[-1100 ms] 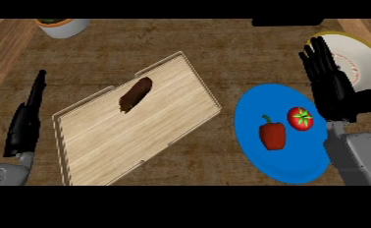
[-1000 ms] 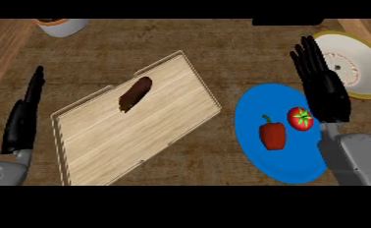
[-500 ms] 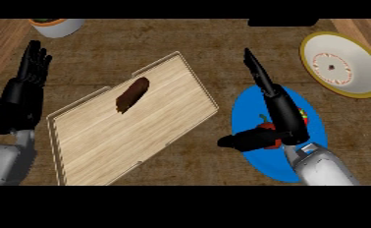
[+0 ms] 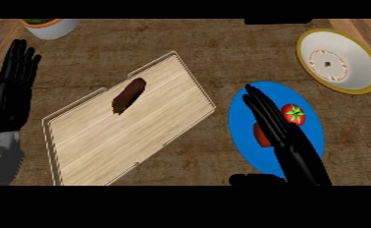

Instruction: Pick the bell pepper from the plate and place it in the bowl

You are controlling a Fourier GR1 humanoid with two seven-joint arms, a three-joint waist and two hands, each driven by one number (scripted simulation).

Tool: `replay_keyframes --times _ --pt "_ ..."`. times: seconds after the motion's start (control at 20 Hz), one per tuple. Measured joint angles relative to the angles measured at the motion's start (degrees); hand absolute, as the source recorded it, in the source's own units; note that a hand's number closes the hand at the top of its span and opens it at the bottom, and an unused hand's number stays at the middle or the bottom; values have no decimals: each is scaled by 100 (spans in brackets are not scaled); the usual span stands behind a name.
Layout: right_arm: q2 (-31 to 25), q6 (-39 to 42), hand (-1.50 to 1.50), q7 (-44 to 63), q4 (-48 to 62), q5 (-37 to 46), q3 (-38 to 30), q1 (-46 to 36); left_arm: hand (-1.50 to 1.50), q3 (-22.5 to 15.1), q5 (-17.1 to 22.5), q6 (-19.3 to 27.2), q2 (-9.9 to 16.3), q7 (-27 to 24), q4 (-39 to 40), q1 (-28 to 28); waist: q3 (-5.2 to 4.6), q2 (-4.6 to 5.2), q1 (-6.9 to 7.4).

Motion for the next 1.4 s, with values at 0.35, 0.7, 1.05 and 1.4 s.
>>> replay_keyframes --times 0.35,0.7,1.05,1.4 --pt "-1356 1365 -150 2145 -1437 291 -374 75 0 93 57 -88 49 61 -117 42 -8 16 10" --pt "-2300 3101 -150 3769 -2371 -506 -484 -80 0 97 28 -112 25 170 -163 -111 0 65 118" --pt "-2282 4169 -150 4540 -2424 -1303 -851 -354 0 196 -39 -276 -76 186 -148 -113 16 89 195" --pt "-1711 4683 -150 4452 -1946 -1233 -1029 -490 0 301 -238 -337 -254 329 -150 -234 22 95 211"
